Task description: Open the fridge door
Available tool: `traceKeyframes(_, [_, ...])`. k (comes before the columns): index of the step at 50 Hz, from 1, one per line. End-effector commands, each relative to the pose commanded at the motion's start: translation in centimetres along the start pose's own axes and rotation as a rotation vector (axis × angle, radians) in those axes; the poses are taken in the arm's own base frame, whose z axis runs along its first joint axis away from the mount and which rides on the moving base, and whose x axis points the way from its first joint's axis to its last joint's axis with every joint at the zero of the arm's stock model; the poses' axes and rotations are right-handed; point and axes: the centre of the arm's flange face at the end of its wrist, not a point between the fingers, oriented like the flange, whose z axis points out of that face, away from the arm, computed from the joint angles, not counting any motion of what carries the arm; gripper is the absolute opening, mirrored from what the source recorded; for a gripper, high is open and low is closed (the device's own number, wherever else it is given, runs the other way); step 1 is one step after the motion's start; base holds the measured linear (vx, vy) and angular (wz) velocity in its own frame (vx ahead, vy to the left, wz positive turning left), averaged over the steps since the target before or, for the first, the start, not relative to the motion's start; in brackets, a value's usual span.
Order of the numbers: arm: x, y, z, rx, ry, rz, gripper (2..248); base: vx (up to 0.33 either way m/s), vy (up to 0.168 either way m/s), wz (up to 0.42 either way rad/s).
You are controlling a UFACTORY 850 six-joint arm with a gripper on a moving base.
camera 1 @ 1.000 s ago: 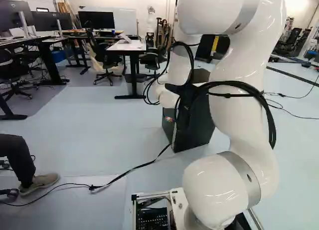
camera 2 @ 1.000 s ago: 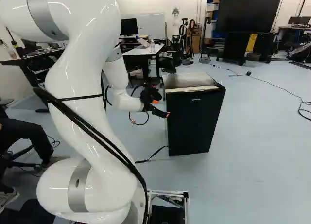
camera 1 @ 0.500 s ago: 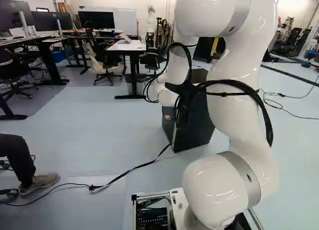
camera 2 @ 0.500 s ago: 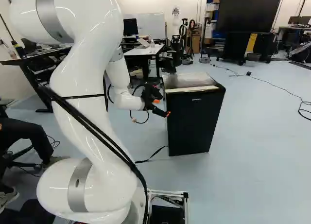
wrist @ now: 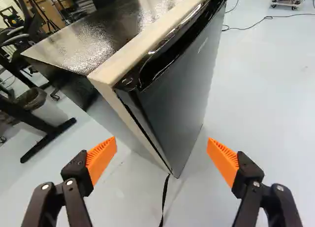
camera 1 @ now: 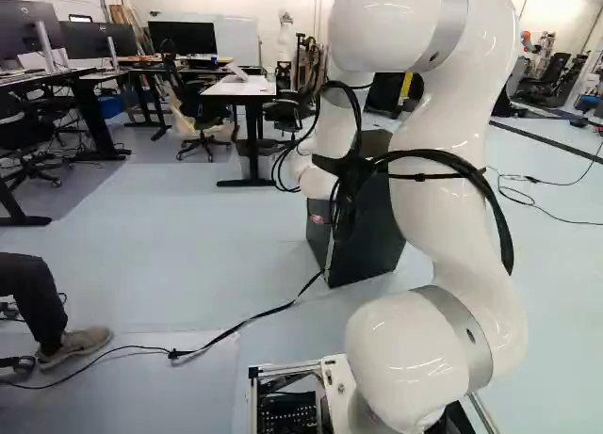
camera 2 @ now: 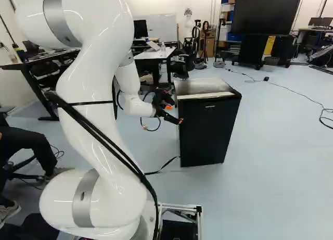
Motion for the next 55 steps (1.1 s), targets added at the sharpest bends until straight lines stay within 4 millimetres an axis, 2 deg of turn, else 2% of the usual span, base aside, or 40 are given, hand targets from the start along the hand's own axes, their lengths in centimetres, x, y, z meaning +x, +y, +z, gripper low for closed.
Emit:
traceKeyframes(22, [0.0,0.0,0.0,0.0,0.0,-0.207,247,0.0,0.0,0.0])
traceKeyframes(36, [0.0,-0.1,0.1,0.0,0.001,-0.222,247,0.0,0.0,0.0])
traceKeyframes(55, [0.6,-0.4,1.3,-0.017,0.007,-0.202,247,0.0,0.0,0.0])
